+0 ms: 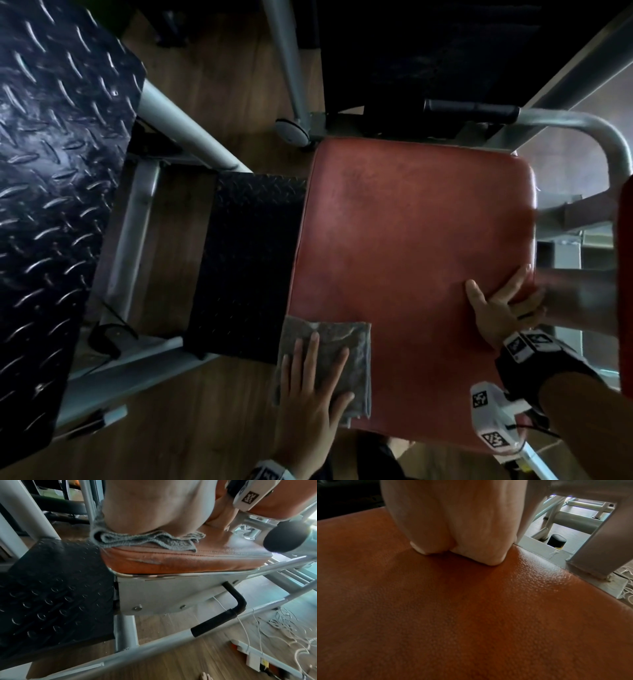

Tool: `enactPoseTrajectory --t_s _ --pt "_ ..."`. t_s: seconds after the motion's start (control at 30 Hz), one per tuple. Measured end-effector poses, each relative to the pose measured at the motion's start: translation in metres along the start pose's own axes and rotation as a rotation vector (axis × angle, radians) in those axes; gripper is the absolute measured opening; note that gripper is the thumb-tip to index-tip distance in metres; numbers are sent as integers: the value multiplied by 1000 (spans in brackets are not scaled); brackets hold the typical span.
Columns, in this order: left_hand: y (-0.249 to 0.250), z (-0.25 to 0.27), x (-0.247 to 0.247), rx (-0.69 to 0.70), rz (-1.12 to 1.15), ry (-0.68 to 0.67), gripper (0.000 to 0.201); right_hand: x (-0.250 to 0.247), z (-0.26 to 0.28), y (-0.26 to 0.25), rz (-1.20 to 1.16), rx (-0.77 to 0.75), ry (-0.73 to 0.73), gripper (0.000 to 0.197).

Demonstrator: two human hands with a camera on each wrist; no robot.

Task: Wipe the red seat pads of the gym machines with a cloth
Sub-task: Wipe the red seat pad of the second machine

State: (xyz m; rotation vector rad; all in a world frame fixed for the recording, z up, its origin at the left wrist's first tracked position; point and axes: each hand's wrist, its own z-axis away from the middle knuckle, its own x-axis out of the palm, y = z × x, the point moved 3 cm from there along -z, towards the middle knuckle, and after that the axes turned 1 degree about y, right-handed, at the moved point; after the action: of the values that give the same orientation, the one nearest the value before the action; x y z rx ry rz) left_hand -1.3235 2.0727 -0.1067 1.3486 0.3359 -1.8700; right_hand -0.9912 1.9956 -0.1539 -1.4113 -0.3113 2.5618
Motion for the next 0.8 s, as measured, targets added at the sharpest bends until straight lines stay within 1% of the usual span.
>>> enactPoseTrajectory --t_s 0.07,0.17,0.27,0.33,0.43,0.53,0.57,0.6,0.7,0.77,0.8 --pt "2 -1 0 -21 2 -15 70 -3 2 -1 17 -7 -23 93" --pt "5 -7 0 -62 11 -12 71 -5 5 -4 17 -22 -36 93" --pt "6 -20 -9 -100 45 -7 68 -1 3 0 32 -20 40 102" --pt "7 -39 -21 -111 83 31 66 1 2 1 33 -27 28 104" --pt "3 -88 -40 -119 143 127 62 -1 2 0 9 -18 23 103" --pt "-8 -160 -59 -139 118 233 65 -1 6 -3 22 -32 45 104" --pt "-12 -184 -67 -155 127 257 67 0 7 -2 30 -32 79 105" --pt "-16 -208 -74 -165 143 271 69 1 7 -1 46 -49 82 106" --pt "-27 -268 -99 -190 266 232 75 2 5 -1 59 -40 40 107" --pt "-31 -297 -114 -185 324 193 71 -2 7 -4 28 -16 18 108" --pt "-33 -307 -120 -180 337 160 66 -3 8 -6 2 -14 -34 111"
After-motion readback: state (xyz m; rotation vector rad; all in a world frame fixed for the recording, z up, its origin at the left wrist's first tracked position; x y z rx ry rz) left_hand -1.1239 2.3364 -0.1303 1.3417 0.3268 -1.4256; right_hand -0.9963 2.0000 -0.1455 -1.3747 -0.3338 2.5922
